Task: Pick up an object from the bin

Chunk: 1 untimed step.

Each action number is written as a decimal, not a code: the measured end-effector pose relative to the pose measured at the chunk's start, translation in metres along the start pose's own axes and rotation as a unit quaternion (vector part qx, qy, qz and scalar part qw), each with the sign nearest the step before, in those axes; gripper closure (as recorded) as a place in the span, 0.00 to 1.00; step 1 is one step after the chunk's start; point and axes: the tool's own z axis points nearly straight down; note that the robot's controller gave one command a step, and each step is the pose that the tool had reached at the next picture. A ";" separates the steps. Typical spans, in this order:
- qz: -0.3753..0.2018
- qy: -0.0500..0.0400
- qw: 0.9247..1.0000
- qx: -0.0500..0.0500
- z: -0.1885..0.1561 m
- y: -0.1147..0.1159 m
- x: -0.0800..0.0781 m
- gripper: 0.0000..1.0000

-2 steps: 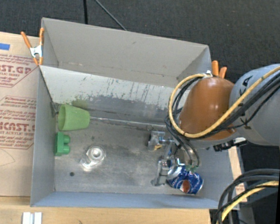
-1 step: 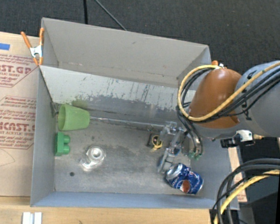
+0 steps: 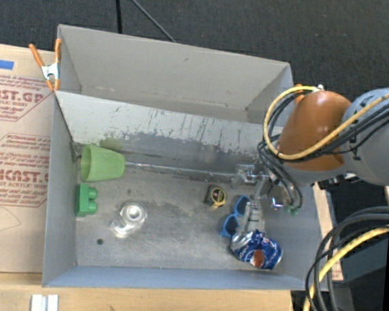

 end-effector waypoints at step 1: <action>-0.020 0.001 1.000 -0.001 0.053 0.004 0.018 0.00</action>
Offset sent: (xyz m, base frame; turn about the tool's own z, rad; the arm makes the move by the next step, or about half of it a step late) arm -0.0175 0.0037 -0.0510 -0.0404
